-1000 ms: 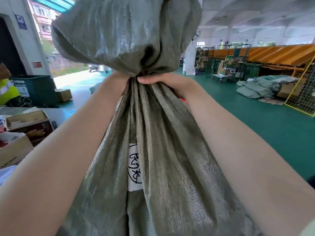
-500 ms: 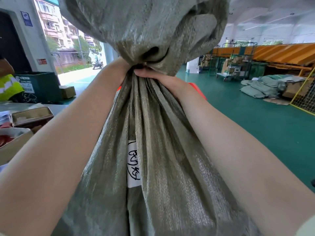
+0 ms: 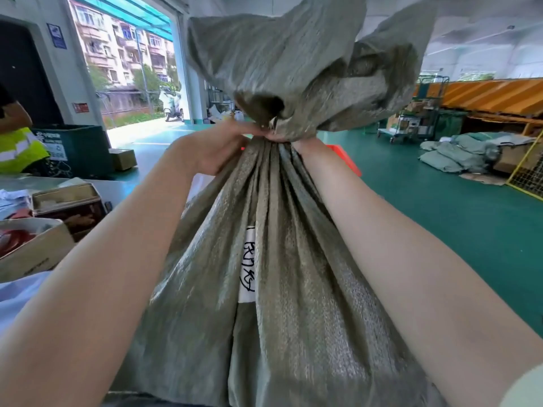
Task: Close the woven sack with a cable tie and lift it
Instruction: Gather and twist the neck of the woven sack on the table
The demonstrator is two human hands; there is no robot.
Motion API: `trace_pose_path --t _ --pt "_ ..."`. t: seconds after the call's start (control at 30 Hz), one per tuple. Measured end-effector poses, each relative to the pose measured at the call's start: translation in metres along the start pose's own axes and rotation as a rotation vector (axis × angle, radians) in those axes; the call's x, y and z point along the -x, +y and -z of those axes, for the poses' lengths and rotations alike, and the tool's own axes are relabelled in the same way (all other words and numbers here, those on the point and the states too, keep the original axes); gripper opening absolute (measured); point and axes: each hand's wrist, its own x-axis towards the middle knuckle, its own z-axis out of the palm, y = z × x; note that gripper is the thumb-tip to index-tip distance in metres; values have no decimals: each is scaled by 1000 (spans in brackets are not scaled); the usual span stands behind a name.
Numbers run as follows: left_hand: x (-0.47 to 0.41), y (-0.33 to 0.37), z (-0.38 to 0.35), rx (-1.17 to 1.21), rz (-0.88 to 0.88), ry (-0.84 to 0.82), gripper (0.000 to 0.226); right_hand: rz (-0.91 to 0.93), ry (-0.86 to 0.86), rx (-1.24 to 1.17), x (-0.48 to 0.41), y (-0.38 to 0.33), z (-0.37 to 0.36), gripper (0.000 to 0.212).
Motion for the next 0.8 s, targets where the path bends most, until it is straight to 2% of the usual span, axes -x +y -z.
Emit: trace_pose_path --t 0.03,0.07,0.13,0.17,0.2,0.27,0.4,0.47,0.5,0.6,0.63,0.7,0.8 --pt "3 -3 -1 -43 45 -81 20 -38 -6 -166 8 -7 2 31" --pt "7 -5 -8 -133 95 -99 33 -106 -74 -207 17 -14 4 35" --pt "6 -9 -17 -216 162 -76 57 -159 -53 -275 31 -23 9 34" --pt "2 -13 -23 -224 152 -19 50 -176 -82 -347 32 -24 8 28" --pt "-2 -18 -29 -193 132 58 34 -216 -80 -360 29 -23 4 21" --pt "-7 -24 -42 -120 85 241 18 -214 3 -318 24 -18 0 27" --pt "-21 -39 -56 -54 39 472 37 -208 -23 -319 21 -12 5 24" --pt "-25 -45 -62 -61 -12 533 40 -185 -33 -225 24 -3 12 44" --pt "-27 -48 -64 -56 -34 552 39 -183 -92 -166 31 -2 19 45" --pt "-30 -55 -62 -12 -22 594 40 -344 -465 235 59 -1 48 20" --pt "-30 -56 -61 9 -11 604 41 -391 -536 331 68 0 56 15" --pt "-33 -55 -63 47 -18 602 41 -410 -543 396 81 10 65 11" --pt "-37 -51 -65 34 -39 597 39 -240 -363 335 91 31 53 46"
